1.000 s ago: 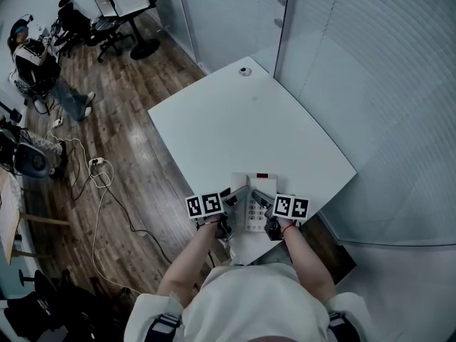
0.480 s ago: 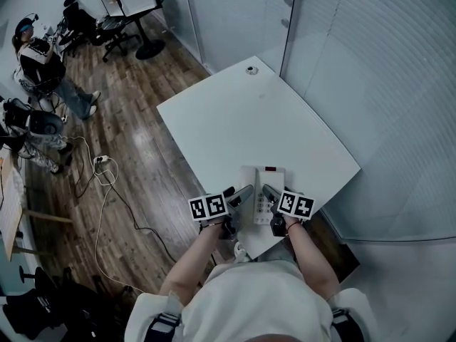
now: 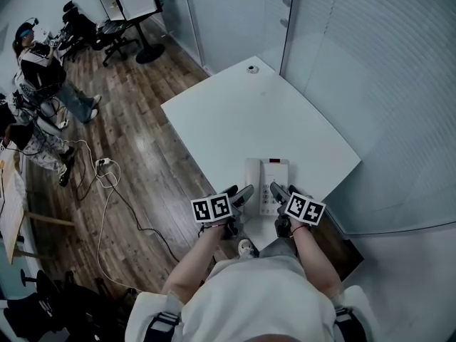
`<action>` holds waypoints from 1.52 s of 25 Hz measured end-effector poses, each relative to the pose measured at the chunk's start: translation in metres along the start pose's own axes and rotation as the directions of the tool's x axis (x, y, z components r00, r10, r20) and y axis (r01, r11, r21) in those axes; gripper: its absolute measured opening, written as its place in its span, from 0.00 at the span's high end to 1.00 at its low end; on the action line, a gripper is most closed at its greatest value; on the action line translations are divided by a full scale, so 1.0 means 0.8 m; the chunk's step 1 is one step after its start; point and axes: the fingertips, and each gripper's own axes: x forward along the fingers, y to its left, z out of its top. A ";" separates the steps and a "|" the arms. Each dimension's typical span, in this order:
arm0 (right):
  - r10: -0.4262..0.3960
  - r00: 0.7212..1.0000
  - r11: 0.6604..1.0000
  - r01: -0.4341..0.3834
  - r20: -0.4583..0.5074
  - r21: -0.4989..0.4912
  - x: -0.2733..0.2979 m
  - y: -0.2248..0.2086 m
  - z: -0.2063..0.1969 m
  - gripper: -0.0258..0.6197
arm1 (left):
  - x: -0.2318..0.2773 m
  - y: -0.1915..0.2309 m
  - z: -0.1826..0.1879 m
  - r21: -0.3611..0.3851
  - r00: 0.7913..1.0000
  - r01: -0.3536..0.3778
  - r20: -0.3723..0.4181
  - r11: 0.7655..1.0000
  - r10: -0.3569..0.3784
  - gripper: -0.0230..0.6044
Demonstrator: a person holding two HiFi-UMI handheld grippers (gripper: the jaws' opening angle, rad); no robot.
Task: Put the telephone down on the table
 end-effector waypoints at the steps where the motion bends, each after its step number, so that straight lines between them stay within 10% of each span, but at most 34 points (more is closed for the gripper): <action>1: 0.011 1.000 1.000 -0.011 0.005 -0.006 -0.005 0.007 -0.002 0.38 | -0.005 0.001 -0.001 0.006 1.000 -0.017 0.005 1.000 0.017 0.51; 7: 0.048 0.998 0.994 -0.045 0.027 -0.097 -0.029 0.039 -0.008 0.41 | -0.029 -0.007 -0.001 0.048 0.998 -0.051 0.045 0.998 0.049 0.67; 16: 0.138 0.988 0.981 -0.127 0.066 -0.148 -0.071 0.074 -0.003 0.81 | -0.061 -0.028 -0.021 0.036 0.989 -0.108 0.102 0.994 0.103 0.85; 38: 0.283 0.959 0.933 -0.267 0.033 -0.242 -0.228 0.079 -0.063 0.91 | -0.125 -0.134 -0.147 0.045 0.980 -0.113 0.169 0.993 0.104 0.93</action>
